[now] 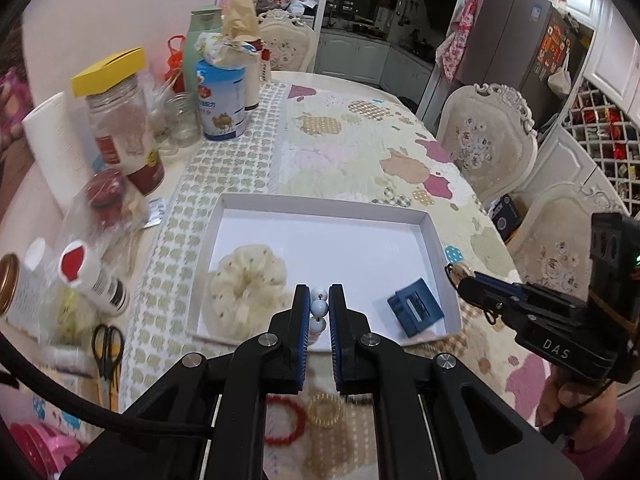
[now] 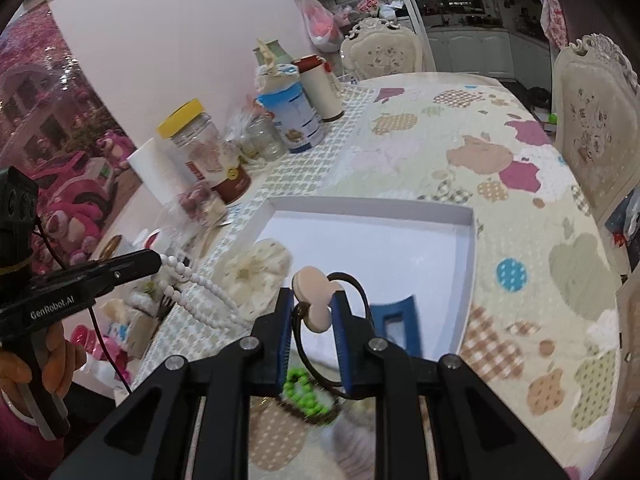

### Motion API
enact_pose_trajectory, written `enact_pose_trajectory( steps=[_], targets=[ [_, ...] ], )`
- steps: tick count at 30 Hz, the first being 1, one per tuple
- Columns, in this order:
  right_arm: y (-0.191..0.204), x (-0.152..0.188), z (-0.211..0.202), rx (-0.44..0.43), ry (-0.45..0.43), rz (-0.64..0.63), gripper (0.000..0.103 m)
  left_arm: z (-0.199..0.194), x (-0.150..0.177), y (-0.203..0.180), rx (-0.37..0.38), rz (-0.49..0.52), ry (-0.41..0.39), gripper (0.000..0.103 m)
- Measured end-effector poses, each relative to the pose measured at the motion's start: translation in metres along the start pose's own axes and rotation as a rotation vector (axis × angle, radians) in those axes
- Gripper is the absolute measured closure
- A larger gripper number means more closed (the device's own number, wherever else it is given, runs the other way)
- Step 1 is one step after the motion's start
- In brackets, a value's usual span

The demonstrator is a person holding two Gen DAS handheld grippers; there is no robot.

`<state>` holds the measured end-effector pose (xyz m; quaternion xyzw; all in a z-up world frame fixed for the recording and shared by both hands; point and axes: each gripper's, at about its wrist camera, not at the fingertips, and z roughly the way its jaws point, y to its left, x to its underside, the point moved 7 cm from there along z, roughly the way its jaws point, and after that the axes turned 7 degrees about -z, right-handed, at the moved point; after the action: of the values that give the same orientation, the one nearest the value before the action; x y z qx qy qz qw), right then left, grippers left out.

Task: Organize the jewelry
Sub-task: 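Lower both held items into the tray and open both grippers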

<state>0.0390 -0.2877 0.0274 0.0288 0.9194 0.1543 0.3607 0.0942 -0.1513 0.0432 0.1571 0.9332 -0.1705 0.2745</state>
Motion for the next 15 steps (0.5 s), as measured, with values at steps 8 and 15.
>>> enact_pose_trajectory(
  steps=[8,15],
  targets=[
    [-0.051,-0.024,0.037,0.088,0.049,-0.01,0.083,0.05,-0.016,-0.02,-0.015,0.014,0.034,0.103],
    [-0.09,-0.031,0.088,0.146,0.129,-0.037,0.083,0.098,-0.014,-0.012,-0.052,-0.012,0.078,0.103]
  ],
)
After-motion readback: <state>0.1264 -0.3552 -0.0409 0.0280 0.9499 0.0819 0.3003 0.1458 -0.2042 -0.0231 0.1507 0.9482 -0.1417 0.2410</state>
